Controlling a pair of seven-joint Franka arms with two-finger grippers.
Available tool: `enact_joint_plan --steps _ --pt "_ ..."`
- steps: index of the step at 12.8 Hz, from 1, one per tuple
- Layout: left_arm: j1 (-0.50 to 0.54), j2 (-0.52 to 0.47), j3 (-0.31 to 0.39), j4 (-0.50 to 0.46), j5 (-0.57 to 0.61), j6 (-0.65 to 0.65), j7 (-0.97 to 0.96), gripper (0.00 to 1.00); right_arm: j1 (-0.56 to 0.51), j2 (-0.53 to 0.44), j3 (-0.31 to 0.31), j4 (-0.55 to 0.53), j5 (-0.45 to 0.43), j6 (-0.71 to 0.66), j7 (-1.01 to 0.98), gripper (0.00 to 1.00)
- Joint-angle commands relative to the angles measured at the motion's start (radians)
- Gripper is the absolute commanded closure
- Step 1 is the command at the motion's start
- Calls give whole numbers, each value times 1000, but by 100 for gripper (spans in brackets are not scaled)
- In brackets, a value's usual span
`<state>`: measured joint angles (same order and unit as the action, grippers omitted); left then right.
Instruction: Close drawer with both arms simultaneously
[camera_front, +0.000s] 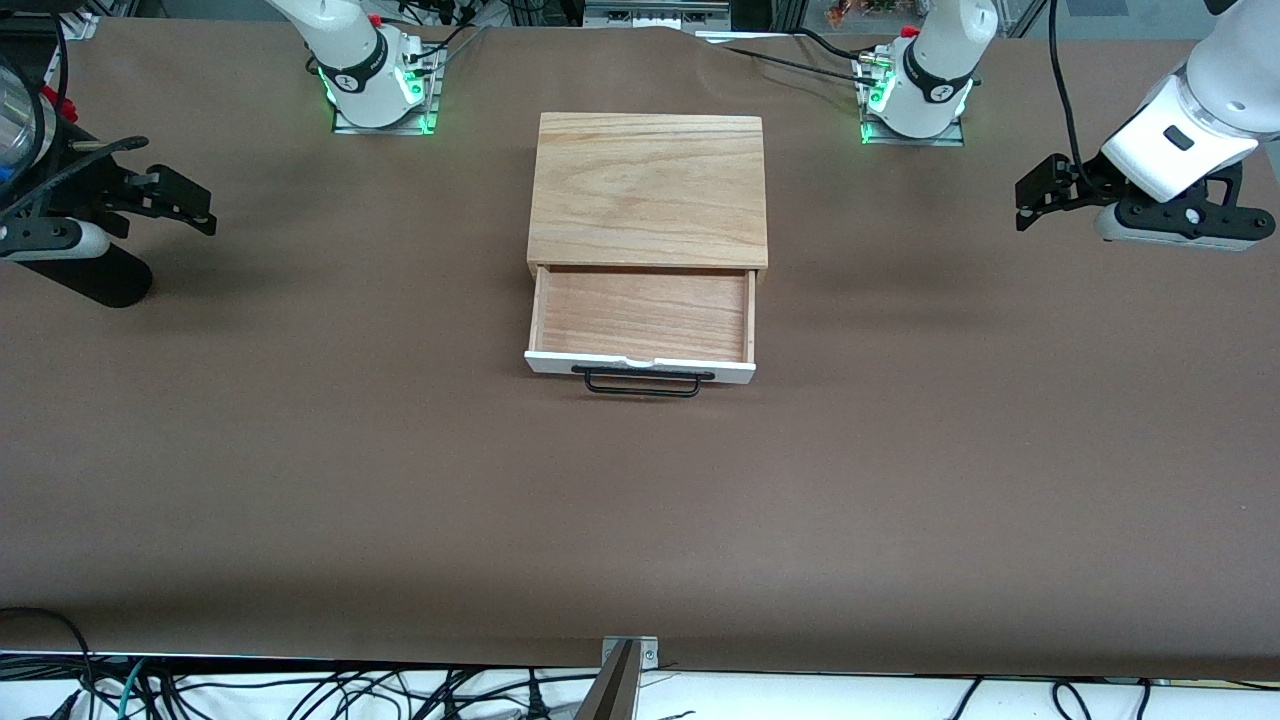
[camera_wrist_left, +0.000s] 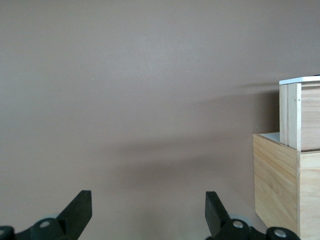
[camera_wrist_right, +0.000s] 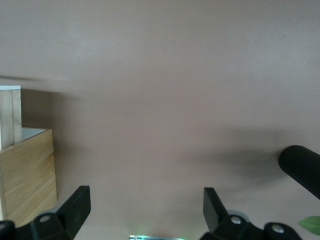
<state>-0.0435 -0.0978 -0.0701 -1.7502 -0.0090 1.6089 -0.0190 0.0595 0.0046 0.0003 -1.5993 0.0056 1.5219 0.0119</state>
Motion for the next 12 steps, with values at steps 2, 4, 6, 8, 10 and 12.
enact_joint_plan --steps 2,4,6,8,10,12 --pt "10 -7 -10 -2 -5 -7 -9 0 6 0 1 5 16 7 17 0" --pt "10 -7 -10 -2 -5 -7 -9 0 6 -5 1 7 16 7 17 0" --pt "10 -3 -10 -2 -5 -7 -9 0 6 -6 3 13 14 4 14 0" --pt "10 -3 -8 -2 -5 -7 -9 0 6 -6 3 15 14 3 13 0" --pt "8 -3 -10 -2 -5 -7 -7 0 6 -6 3 13 20 7 17 0" --pt "8 -3 -10 -2 -5 -7 -9 0 6 -6 4 7 20 4 17 0"
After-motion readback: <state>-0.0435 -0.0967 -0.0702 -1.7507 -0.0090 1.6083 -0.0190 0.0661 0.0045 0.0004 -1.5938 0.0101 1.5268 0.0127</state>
